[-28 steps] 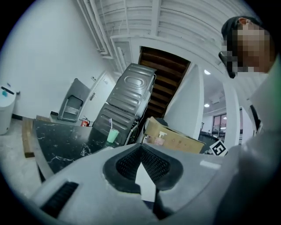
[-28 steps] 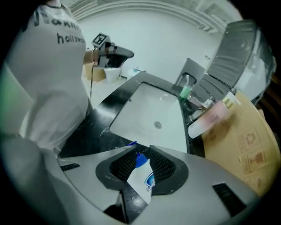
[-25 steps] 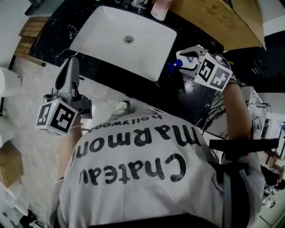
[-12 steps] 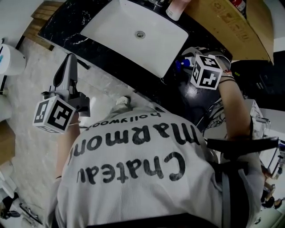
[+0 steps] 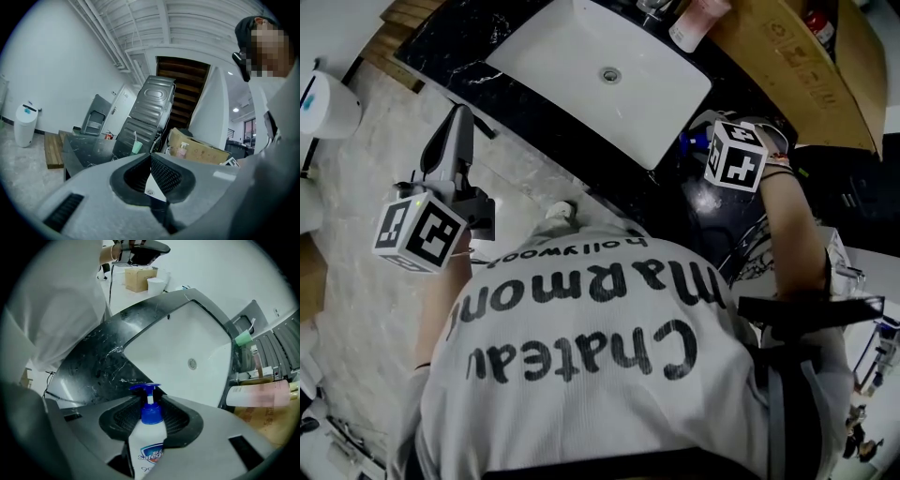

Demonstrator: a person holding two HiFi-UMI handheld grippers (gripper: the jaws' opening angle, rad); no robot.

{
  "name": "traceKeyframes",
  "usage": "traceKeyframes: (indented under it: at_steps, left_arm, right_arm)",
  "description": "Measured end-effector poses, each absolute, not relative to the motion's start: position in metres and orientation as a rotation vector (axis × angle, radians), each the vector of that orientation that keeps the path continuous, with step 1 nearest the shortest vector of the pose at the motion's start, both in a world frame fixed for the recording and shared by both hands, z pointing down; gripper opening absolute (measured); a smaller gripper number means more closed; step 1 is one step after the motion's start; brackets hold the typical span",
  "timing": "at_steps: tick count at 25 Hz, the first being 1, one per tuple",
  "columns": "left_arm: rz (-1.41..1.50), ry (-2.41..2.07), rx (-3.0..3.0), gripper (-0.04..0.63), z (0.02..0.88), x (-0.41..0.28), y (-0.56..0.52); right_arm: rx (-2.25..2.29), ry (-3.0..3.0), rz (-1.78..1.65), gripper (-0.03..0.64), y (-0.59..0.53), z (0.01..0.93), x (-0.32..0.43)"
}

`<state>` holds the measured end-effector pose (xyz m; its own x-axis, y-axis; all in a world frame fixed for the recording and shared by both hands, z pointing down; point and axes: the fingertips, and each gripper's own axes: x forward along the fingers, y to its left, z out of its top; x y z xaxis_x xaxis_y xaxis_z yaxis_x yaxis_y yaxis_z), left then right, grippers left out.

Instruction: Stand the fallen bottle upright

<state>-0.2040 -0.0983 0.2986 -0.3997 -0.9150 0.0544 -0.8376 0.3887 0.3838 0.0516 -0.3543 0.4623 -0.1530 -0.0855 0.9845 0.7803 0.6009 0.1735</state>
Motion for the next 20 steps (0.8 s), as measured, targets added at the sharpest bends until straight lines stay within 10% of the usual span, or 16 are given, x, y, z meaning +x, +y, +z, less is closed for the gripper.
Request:
traceKeyframes:
  at_steps: [20]
  left_arm:
    - [-0.428, -2.333, 1.639, 0.014, 0.292, -0.202, -0.115]
  right_arm:
    - [-0.557, -1.604, -0.858, 0.133, -0.347, 0.463, 0.067]
